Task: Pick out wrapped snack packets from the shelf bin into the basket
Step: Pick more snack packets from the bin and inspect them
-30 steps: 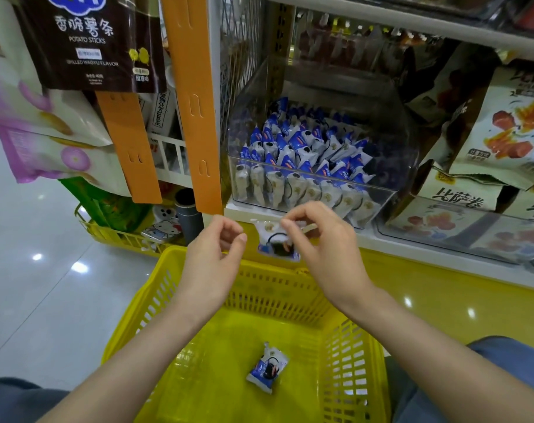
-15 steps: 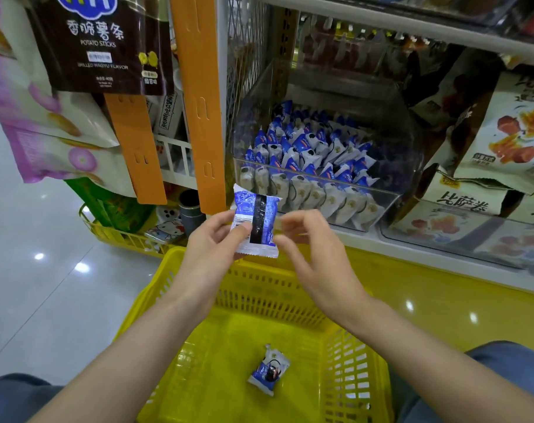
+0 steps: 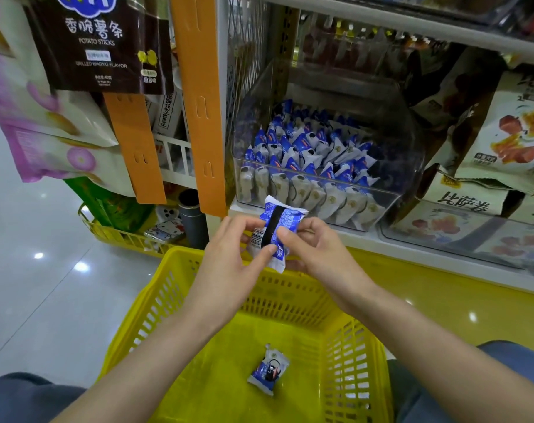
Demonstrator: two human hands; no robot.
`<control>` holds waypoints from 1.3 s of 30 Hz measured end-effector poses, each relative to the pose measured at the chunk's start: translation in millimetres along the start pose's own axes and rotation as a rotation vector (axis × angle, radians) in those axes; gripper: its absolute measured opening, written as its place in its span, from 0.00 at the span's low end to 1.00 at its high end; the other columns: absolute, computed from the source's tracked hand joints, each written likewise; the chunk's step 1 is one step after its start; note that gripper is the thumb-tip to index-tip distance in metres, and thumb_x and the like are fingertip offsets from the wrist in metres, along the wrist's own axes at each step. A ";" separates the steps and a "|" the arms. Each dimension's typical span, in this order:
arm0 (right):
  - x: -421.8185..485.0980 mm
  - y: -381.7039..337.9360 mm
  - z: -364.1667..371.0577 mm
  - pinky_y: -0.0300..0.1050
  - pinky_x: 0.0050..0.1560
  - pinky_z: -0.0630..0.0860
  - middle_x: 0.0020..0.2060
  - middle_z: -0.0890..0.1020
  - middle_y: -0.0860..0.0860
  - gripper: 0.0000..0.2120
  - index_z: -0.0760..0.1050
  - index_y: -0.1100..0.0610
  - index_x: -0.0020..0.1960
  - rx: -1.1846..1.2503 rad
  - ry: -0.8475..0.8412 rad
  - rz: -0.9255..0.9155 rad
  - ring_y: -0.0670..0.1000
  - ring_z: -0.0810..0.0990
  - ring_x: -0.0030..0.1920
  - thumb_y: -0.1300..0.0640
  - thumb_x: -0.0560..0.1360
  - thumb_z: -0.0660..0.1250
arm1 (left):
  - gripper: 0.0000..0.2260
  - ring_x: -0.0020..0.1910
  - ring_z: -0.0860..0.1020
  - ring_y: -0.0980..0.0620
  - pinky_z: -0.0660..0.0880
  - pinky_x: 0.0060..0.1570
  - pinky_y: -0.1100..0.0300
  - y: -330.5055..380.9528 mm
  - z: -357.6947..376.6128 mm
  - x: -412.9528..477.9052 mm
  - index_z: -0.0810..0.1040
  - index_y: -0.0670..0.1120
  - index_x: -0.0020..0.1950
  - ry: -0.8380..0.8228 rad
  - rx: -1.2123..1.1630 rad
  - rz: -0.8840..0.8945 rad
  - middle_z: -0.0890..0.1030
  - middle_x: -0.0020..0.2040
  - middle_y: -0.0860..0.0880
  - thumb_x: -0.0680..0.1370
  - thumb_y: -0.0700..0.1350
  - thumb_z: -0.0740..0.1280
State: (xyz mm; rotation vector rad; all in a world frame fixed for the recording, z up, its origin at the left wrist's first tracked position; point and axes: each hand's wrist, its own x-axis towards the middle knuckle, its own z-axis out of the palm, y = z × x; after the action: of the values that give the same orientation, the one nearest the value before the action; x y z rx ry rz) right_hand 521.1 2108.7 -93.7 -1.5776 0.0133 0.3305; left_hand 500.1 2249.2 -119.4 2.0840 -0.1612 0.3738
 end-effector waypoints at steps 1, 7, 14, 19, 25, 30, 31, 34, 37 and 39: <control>-0.1 -0.3 0.7 0.41 0.40 0.80 0.52 0.81 0.57 0.11 0.68 0.59 0.55 -0.004 0.008 -0.012 0.48 0.82 0.43 0.58 0.75 0.66 | 0.11 0.49 0.73 0.65 0.68 0.44 0.76 -1.0 -0.7 0.4 0.72 0.55 0.54 -0.014 0.006 0.008 0.75 0.50 0.58 0.75 0.44 0.68; -1.4 6.9 3.9 0.48 0.41 0.82 0.50 0.80 0.54 0.14 0.68 0.58 0.57 -0.141 0.017 -0.111 0.50 0.83 0.43 0.60 0.74 0.68 | 0.12 0.50 0.76 0.59 0.76 0.48 0.63 -2.7 -1.4 -3.7 0.70 0.51 0.61 -0.084 0.139 0.021 0.77 0.55 0.55 0.78 0.42 0.62; -0.7 14.5 4.8 0.49 0.38 0.82 0.48 0.81 0.50 0.11 0.68 0.50 0.49 -0.226 -0.009 -0.197 0.52 0.84 0.42 0.59 0.73 0.69 | 0.12 0.43 0.80 0.46 0.76 0.37 0.52 3.0 -5.8 -2.7 0.70 0.46 0.61 -0.045 0.384 0.122 0.81 0.49 0.47 0.79 0.46 0.59; 0.6 18.3 5.5 0.52 0.39 0.81 0.46 0.81 0.49 0.12 0.68 0.45 0.48 -0.295 -0.007 -0.227 0.54 0.83 0.41 0.57 0.73 0.69 | 0.14 0.42 0.81 0.47 0.73 0.33 0.57 1.4 -6.1 -0.2 0.68 0.47 0.64 -0.060 0.476 0.135 0.81 0.47 0.48 0.80 0.50 0.56; 1.1 22.6 5.4 0.49 0.38 0.81 0.44 0.81 0.46 0.13 0.67 0.42 0.47 -0.391 -0.013 -0.281 0.49 0.82 0.40 0.55 0.72 0.70 | 0.12 0.40 0.80 0.46 0.67 0.31 0.59 -2.1 -5.8 3.8 0.69 0.45 0.60 -0.045 0.582 0.147 0.80 0.43 0.48 0.81 0.49 0.55; 3.0 24.4 8.1 0.35 0.43 0.77 0.46 0.79 0.40 0.15 0.66 0.40 0.48 -0.446 0.006 -0.345 0.38 0.79 0.44 0.52 0.71 0.71 | 0.09 0.34 0.76 0.51 0.67 0.30 0.63 -6.8 -5.9 6.7 0.72 0.46 0.58 -0.024 0.320 0.016 0.78 0.37 0.50 0.80 0.44 0.57; 3.5 24.1 8.1 0.34 0.46 0.76 0.48 0.78 0.38 0.15 0.65 0.39 0.49 -0.453 0.009 -0.361 0.37 0.78 0.48 0.51 0.70 0.71 | 0.09 0.34 0.77 0.55 0.71 0.31 0.65 -6.5 -4.6 7.6 0.73 0.47 0.57 -0.032 0.195 -0.051 0.78 0.38 0.51 0.81 0.44 0.56; 6.2 24.6 6.2 0.37 0.50 0.77 0.50 0.75 0.38 0.18 0.64 0.41 0.51 -0.443 0.012 -0.355 0.37 0.77 0.50 0.49 0.70 0.71 | 0.12 0.45 0.80 0.53 0.79 0.47 0.56 -2.2 0.8 9.2 0.76 0.51 0.53 -0.122 -0.266 -0.307 0.81 0.46 0.49 0.82 0.48 0.53; 7.5 26.7 5.1 0.35 0.48 0.77 0.51 0.73 0.39 0.24 0.62 0.47 0.57 -0.558 0.076 -0.365 0.37 0.76 0.48 0.50 0.69 0.73 | 0.14 0.49 0.79 0.52 0.78 0.51 0.53 1.7 3.6 9.6 0.78 0.54 0.52 -0.237 -0.447 -0.419 0.80 0.51 0.47 0.79 0.57 0.55; 7.4 28.3 5.7 0.35 0.48 0.77 0.55 0.71 0.41 0.32 0.60 0.50 0.65 -0.673 0.124 -0.389 0.39 0.75 0.51 0.50 0.68 0.74 | 0.14 0.49 0.79 0.51 0.77 0.50 0.53 1.4 5.6 9.9 0.76 0.49 0.55 -0.216 -0.387 -0.405 0.80 0.52 0.45 0.77 0.55 0.60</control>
State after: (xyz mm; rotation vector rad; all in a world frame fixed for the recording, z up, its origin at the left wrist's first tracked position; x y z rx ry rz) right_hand 521.0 2114.6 -123.0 -2.2129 -0.3365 -0.0879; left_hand 510.1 2244.1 -117.7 1.7139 0.0594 -0.1230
